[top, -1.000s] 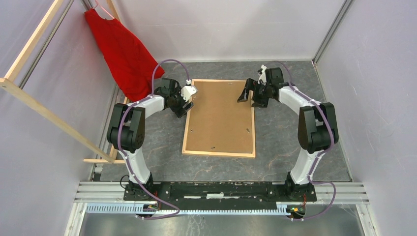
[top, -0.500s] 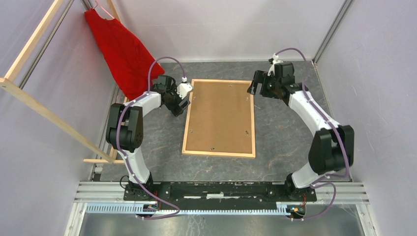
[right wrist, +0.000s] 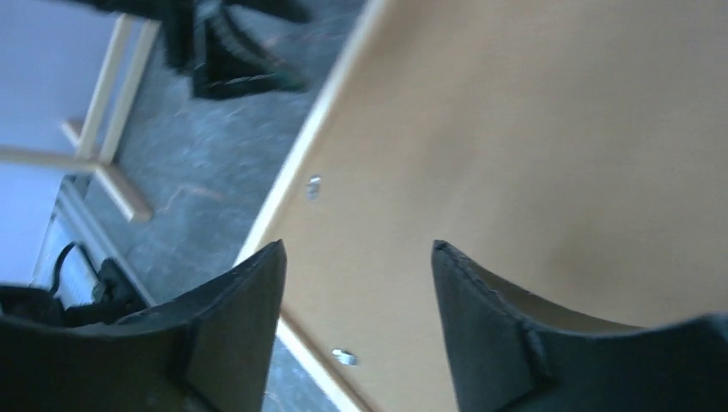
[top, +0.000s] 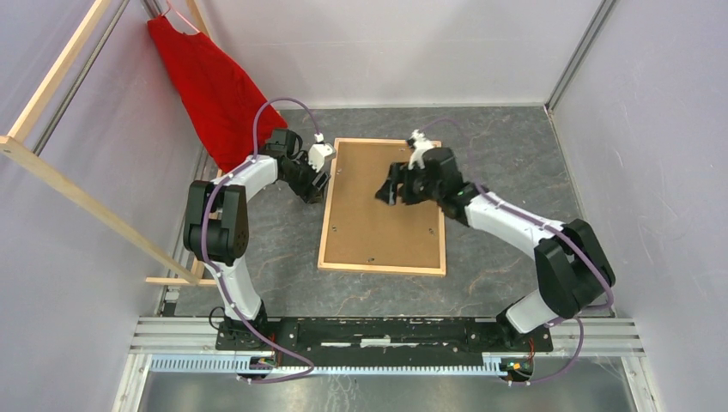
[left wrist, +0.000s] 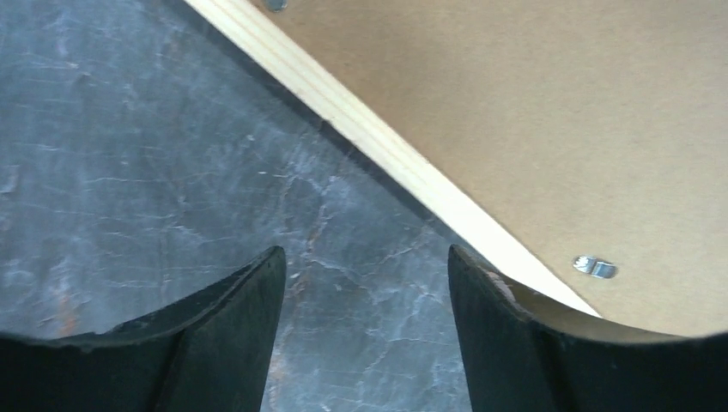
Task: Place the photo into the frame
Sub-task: Install the photo frame at the center of the board.
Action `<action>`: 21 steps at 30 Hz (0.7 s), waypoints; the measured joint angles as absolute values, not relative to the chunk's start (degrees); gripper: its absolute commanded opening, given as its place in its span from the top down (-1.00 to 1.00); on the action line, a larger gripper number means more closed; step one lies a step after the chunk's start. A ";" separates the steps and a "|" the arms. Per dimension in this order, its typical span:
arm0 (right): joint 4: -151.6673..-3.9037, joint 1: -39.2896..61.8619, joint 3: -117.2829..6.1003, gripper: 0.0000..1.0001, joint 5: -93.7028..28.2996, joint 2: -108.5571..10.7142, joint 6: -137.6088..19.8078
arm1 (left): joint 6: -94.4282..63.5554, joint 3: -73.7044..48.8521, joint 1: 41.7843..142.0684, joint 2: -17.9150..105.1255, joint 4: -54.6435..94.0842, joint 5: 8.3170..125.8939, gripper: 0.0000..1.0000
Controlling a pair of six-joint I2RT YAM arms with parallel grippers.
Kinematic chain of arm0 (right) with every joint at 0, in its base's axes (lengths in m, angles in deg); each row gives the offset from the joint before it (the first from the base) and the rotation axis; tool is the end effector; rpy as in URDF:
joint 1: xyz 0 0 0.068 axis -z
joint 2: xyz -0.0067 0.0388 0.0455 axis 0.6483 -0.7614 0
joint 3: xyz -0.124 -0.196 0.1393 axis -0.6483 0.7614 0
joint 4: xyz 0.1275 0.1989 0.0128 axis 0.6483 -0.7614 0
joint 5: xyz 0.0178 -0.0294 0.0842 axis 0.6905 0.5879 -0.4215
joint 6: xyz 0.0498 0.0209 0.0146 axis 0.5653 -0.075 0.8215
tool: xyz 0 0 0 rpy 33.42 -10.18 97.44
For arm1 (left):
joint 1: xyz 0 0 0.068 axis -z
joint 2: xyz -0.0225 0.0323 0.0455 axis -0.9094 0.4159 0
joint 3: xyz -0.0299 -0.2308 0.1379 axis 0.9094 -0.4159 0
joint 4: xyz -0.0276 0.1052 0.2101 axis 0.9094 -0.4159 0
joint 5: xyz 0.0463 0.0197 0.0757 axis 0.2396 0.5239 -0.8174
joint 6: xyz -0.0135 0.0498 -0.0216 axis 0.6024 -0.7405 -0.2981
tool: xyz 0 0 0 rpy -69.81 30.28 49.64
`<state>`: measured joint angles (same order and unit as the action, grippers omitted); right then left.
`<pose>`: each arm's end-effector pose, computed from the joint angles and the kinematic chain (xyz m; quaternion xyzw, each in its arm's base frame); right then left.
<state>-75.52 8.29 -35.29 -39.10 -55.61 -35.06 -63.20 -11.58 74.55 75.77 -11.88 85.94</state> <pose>0.2679 0.1791 0.2514 -0.0715 0.8620 0.3462 0.3633 0.3528 -0.0745 0.1911 0.4134 0.8540 -0.1709 0.2657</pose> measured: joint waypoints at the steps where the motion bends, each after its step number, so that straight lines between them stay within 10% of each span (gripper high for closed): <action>1: -73.24 6.26 -34.39 -0.16 -39.50 -55.80 -34.78 | -62.89 -11.58 74.55 75.77 -12.36 86.57 -0.30; 21: -59.76 -5.96 -39.05 -0.01 -43.17 -78.36 -33.77 | -61.85 -11.06 74.55 79.70 -15.31 91.07 0.21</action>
